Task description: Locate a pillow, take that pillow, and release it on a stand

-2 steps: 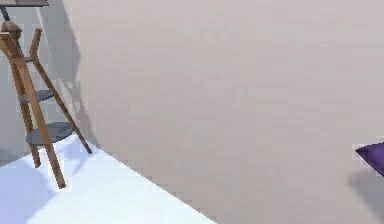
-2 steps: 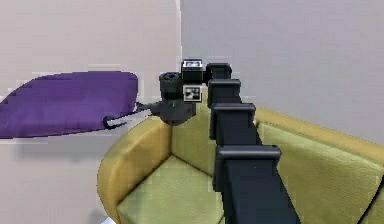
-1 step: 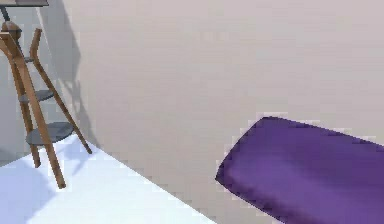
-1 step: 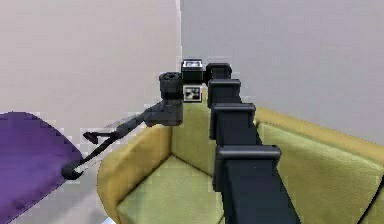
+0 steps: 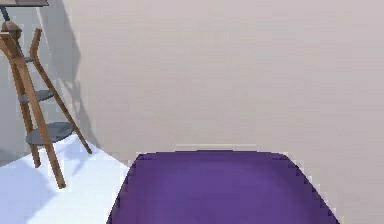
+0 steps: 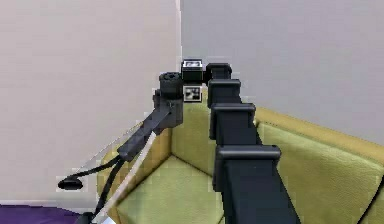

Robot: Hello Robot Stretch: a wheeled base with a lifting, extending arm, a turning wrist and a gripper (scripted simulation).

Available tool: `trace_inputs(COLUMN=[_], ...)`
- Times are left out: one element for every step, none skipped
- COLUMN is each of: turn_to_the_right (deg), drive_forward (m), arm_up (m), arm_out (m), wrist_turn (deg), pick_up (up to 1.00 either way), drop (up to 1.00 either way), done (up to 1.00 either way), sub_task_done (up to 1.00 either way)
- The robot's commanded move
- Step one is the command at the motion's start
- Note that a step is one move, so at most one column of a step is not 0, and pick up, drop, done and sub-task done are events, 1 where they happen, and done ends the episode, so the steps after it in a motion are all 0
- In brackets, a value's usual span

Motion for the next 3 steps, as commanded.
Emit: trace_inputs(turn_to_the_right=[0.0,-45.0,-12.0], drive_forward=[0.0,0.0,0.0], arm_up=[0.0,0.0,0.0], arm_out=[-0.22,0.0,0.0], wrist_turn=[0.0,0.0,0.0], pick_up=[0.0,0.0,0.0], drop=[0.0,0.0,0.0], done=[0.0,0.0,0.0], sub_task_done=[0.0,0.0,0.0])
